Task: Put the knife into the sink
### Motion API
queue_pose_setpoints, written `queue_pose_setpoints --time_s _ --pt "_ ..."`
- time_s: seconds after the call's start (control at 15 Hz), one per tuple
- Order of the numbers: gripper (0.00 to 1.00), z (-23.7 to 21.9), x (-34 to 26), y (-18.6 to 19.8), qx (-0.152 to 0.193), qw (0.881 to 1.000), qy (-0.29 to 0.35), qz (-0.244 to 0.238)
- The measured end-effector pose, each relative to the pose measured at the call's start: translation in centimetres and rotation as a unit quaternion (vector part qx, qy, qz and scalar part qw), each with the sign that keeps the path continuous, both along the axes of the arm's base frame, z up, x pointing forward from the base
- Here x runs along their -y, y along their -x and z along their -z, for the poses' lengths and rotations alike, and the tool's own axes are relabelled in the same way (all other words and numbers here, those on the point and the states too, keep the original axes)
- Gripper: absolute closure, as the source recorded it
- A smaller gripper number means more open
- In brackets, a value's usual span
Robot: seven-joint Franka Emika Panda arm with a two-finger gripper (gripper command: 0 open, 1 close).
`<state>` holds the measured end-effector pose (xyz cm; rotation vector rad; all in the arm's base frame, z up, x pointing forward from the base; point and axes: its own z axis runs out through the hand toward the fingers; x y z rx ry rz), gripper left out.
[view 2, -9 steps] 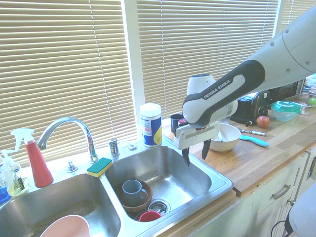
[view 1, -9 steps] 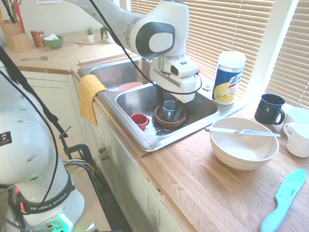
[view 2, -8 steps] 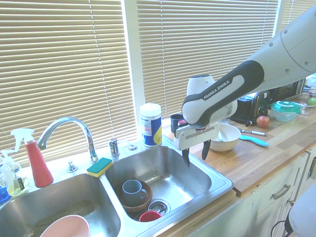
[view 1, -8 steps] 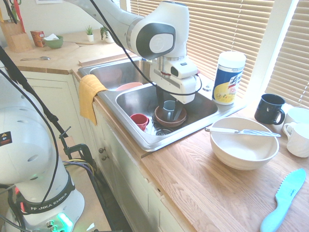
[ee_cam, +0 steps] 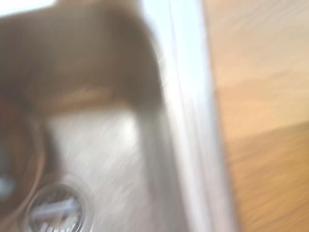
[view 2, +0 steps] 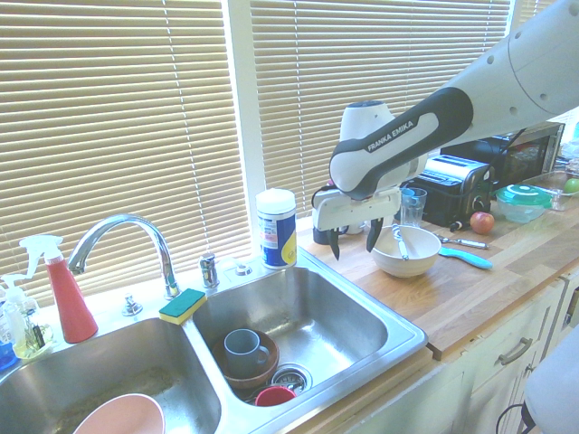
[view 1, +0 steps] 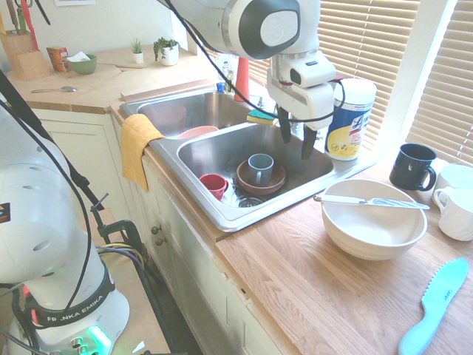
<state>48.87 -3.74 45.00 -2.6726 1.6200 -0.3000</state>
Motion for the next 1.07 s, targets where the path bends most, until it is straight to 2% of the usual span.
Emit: queue_pose_setpoints --time_s 0.33,0.87,0.93,1.07 --pt "0.0 -0.3 7.2 -1.7 -0.012 0.995 0.011 0.098" --pt "0.0 2.3 12.5 1.3 -0.05 0.987 0.002 0.15" --pt "1.0 2.8 12.9 1.6 -0.05 0.987 0.001 0.152" --pt "1.0 3.8 13.1 2.0 -0.049 0.987 0.0 0.151"
